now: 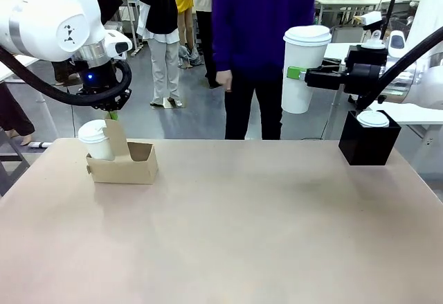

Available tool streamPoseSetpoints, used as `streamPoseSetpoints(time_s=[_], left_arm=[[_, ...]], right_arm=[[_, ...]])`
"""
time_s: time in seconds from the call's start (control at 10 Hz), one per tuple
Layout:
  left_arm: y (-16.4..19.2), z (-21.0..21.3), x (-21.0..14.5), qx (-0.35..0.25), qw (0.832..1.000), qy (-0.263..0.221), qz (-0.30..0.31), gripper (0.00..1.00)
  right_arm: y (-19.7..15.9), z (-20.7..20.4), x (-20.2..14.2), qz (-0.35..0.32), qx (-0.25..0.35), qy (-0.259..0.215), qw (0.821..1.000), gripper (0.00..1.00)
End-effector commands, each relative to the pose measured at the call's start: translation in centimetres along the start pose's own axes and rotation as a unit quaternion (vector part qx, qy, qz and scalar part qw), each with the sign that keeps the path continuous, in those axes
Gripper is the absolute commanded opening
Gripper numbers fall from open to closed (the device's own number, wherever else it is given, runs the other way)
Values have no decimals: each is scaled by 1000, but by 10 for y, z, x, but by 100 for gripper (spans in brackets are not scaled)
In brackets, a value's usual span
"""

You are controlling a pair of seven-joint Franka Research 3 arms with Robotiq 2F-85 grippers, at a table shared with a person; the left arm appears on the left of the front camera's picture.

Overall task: Pour a drink into a cup and package it in a carrier.
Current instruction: Position the Cup Carrier in the center of the table.

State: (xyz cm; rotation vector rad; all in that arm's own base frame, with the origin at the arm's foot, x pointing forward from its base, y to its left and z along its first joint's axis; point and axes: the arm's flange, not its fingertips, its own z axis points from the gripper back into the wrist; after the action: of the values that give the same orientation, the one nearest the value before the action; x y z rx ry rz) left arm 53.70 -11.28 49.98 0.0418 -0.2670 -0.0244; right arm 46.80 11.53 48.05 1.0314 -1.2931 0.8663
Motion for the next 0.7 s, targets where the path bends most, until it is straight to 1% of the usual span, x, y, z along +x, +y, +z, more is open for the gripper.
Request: streamPoseSetpoints(time_s=[0.0,0.1,0.2,0.4,0.6], left_arm=[[-6,22,-8,4,1000,-13,16,2],[-12,39,-12,6,999,-24,34,2],[-26,59,-20,5,998,-41,46,2],[-62,92,-40,-7,997,-44,57,2],[-109,115,-68,-29,996,-36,72,2]], right_arm=[[2,-1,3,7,-2,1,1000,80],[2,-1,3,7,-2,1,1000,80],[2,-1,3,7,-2,1,1000,80],[2,-1,3,7,-2,1,1000,80],[2,-1,3,7,-2,1,1000,80]])
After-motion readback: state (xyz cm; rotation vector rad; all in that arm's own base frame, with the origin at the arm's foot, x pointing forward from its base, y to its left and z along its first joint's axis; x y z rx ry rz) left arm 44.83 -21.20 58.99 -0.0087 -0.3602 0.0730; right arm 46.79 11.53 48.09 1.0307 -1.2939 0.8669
